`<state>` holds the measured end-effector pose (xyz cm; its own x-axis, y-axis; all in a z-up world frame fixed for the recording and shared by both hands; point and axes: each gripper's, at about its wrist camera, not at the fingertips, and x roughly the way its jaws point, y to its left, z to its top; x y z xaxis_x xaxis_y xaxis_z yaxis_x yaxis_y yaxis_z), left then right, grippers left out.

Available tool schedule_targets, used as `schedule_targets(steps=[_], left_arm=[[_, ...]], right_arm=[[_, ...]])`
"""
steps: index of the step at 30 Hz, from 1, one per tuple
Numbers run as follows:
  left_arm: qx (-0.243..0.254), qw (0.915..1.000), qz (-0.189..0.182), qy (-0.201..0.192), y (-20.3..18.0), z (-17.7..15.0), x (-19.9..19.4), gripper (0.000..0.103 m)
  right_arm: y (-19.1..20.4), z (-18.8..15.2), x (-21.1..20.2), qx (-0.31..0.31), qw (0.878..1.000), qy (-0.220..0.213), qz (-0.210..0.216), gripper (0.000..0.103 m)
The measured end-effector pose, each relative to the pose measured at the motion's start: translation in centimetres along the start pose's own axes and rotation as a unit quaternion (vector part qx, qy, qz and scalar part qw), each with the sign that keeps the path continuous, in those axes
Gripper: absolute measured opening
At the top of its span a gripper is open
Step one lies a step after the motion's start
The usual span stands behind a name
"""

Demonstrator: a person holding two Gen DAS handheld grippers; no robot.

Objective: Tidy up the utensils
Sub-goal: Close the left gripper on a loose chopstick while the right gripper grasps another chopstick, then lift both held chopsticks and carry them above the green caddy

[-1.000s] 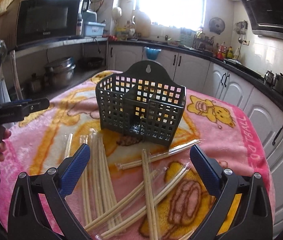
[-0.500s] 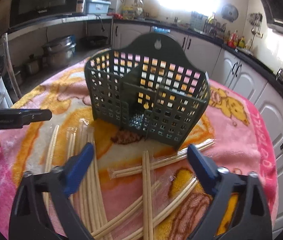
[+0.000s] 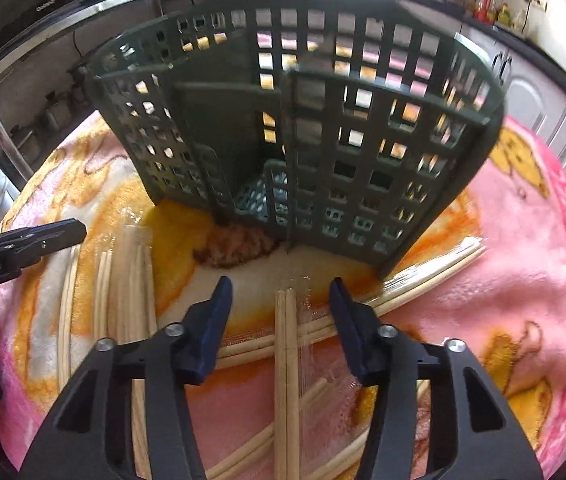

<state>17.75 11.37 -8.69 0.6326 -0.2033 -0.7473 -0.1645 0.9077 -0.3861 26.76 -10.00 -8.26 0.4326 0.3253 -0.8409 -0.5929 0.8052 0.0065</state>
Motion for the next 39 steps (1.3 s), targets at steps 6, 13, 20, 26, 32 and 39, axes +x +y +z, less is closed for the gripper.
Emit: schedule_targets(steps=[6, 13, 20, 26, 32, 39], left_arm=[[0.013, 0.9999, 0.004, -0.005, 0.1, 0.1, 0.1, 0.012], [0.009, 0.9999, -0.013, -0.006, 0.6, 0.2, 0.1, 0.005], [0.013, 0.999, -0.042, -0.008, 0.0, 0.2, -1.5, 0.003], [0.042, 0.9953, -0.08, -0.034, -2.8, 0.7, -4.7, 0.003], [0.073, 0.9885, -0.118, -0.059, -6.3, 1.9, -7.4, 0.003], [0.115, 0.9786, -0.152, -0.077, -10.4, 3.5, -9.3, 0.003]], right_arm=[[-0.7, -0.1, 0.5, 0.008, 1.0, 0.005, 0.005, 0.027], [-2.2, -0.7, -0.6, 0.037, 0.999, -0.004, 0.036, 0.01], [-2.7, -1.3, -3.8, 0.042, 0.997, -0.039, 0.058, 0.009], [-3.3, -1.7, -7.8, 0.044, 0.993, -0.086, 0.071, 0.008], [-2.9, -1.6, -11.0, 0.04, 0.989, -0.122, 0.072, 0.006], [-2.5, -1.1, -14.1, 0.033, 0.984, -0.161, 0.068, 0.006]])
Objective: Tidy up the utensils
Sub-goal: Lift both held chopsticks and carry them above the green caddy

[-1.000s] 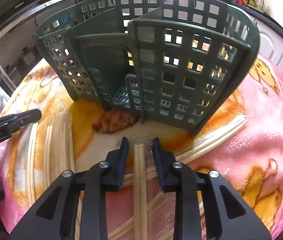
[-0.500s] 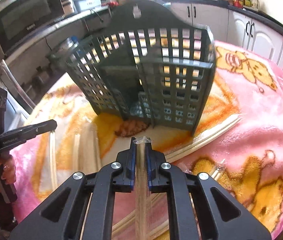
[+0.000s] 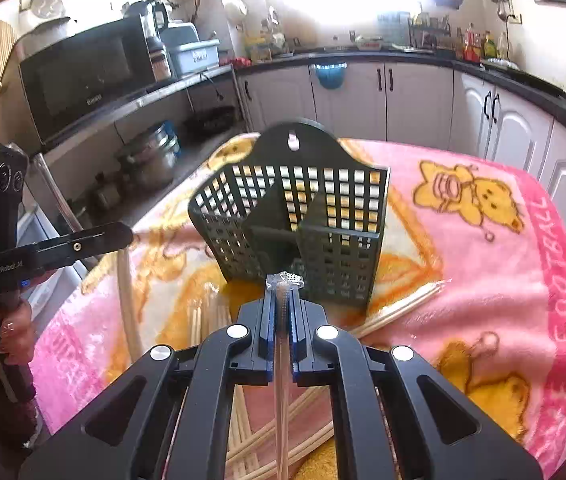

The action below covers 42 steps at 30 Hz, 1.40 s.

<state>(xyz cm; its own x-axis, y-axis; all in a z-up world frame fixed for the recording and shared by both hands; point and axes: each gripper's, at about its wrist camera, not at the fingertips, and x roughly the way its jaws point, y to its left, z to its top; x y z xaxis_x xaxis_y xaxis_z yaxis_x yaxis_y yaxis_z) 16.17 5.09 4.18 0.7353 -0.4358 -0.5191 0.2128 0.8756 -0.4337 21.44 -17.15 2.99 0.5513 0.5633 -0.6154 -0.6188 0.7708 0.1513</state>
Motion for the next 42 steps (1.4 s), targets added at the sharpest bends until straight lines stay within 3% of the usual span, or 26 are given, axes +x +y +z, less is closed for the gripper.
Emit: schedule_targets(steps=[13, 24, 34, 42], left_arm=[[0.057, 0.9973, -0.034, -0.034, -4.8, 4.7, -0.5, 0.003], [0.066, 0.9945, -0.039, -0.072, -5.3, 8.6, -1.7, 0.003], [0.082, 0.988, -0.003, -0.131, -5.7, 13.8, -3.1, 0.003], [0.08, 0.9825, 0.04, -0.163, -4.6, 16.3, -1.6, 0.003]], right_arm=[[0.6, 3.2, -5.0, -0.008, 0.997, -0.073, 0.0, 0.006], [0.4, 7.4, -8.1, -0.01, 0.99, -0.138, -0.001, 0.006], [-1.1, 11.8, -9.6, 0.001, 0.979, -0.205, 0.0, 0.006], [-2.9, 14.5, -7.3, 0.019, 0.971, -0.238, -0.003, 0.006]])
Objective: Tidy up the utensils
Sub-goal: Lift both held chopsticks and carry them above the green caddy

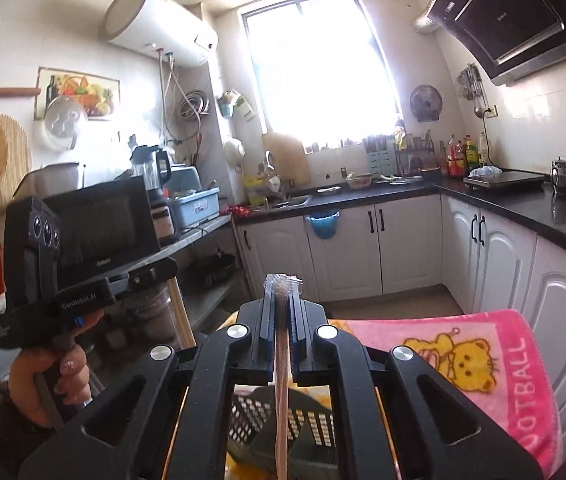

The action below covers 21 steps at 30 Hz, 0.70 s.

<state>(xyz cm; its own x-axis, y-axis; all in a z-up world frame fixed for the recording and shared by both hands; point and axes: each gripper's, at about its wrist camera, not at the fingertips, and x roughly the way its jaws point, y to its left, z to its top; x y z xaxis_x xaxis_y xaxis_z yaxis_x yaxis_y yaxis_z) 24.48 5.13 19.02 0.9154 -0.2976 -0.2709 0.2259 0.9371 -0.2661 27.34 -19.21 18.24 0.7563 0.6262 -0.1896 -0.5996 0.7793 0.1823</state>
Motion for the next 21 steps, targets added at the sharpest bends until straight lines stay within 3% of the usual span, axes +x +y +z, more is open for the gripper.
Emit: schedule_targets(steps=[11, 21], left_arm=[[0.003, 0.999, 0.031, 0.031, 1.7, -3.0, 4.0, 0.003], [0.008, 0.9975, 0.044, 0.055, 2.3, -6.7, 5.9, 0.003]], right_arm=[[-0.4, -1.5, 4.6, -0.022, 0.999, -0.001, -0.025, 0.006], [-1.4, -5.7, 6.6, -0.007, 0.999, 0.016, -0.047, 0.006]])
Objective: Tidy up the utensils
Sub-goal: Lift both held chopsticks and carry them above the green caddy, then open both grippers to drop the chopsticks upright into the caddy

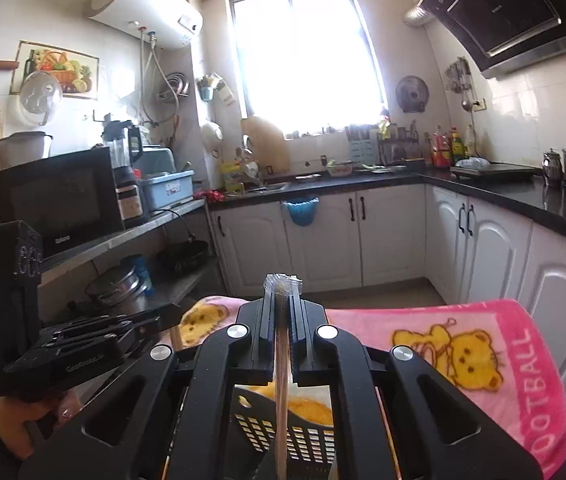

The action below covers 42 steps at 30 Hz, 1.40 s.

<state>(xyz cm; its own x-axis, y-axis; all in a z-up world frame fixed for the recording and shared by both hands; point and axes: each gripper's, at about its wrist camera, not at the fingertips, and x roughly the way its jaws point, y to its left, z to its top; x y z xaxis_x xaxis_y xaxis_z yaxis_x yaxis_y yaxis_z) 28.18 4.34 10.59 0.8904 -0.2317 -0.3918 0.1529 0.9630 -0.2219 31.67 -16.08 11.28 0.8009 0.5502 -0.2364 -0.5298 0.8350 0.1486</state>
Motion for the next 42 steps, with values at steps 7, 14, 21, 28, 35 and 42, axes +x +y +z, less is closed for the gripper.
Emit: schedule_targets(steps=[7, 14, 21, 28, 35, 42], left_arm=[[0.019, 0.9998, 0.006, 0.003, -0.8, -1.6, 0.9, 0.003], [0.017, 0.9997, 0.013, 0.012, -0.2, -2.9, 1.0, 0.003], [0.008, 0.9997, 0.021, 0.013, 0.6, -3.1, 0.2, 0.003], [-0.004, 0.9994, 0.033, 0.003, 1.4, -3.1, -1.2, 0.037], [-0.019, 0.9982, 0.053, -0.019, 1.9, -2.9, -3.3, 0.065], [-0.028, 0.9977, 0.051, -0.035, 2.1, -2.7, -5.6, 0.088]], right_arm=[[-0.2, -2.0, 0.9, 0.016, 1.0, 0.015, -0.017, 0.006], [-1.2, -3.1, 0.6, 0.038, 0.999, 0.027, -0.026, 0.012], [-1.6, -3.7, -0.9, 0.051, 0.998, 0.029, -0.033, 0.04], [-1.0, -3.6, -2.7, 0.034, 0.998, 0.029, -0.046, 0.063], [0.0, -3.4, -4.3, 0.01, 0.998, 0.03, -0.052, 0.078], [0.7, -3.4, -6.1, 0.0, 0.998, 0.027, -0.052, 0.088]])
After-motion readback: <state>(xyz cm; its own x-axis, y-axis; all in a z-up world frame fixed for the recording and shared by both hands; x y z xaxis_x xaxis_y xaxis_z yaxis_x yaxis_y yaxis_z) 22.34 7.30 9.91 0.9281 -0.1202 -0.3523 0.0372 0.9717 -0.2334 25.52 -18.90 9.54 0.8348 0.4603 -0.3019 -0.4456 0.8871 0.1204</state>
